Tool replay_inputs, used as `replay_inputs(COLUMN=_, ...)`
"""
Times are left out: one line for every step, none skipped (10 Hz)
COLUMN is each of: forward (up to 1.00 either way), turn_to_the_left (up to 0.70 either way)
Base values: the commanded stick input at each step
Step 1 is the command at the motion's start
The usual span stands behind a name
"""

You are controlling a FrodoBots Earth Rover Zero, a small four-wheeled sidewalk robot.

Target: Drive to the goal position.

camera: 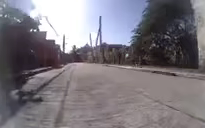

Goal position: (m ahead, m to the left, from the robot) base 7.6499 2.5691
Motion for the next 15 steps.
replay_inputs(forward=0.85, turn_to_the_left=0.00)
replay_inputs(forward=0.85, turn_to_the_left=0.05)
replay_inputs(forward=0.85, turn_to_the_left=0.11)
replay_inputs(forward=0.85, turn_to_the_left=0.23)
replay_inputs(forward=0.85, turn_to_the_left=0.34)
replay_inputs(forward=0.85, turn_to_the_left=0.32)
replay_inputs(forward=0.85, turn_to_the_left=0.28)
replay_inputs(forward=0.85, turn_to_the_left=0.24)
replay_inputs(forward=0.85, turn_to_the_left=0.00)
replay_inputs(forward=0.85, turn_to_the_left=0.00)
replay_inputs(forward=0.85, turn_to_the_left=0.00)
replay_inputs(forward=0.85, turn_to_the_left=0.00)
replay_inputs(forward=0.85, turn_to_the_left=0.00)
replay_inputs(forward=0.85, turn_to_the_left=0.00)
replay_inputs(forward=0.85, turn_to_the_left=0.00)
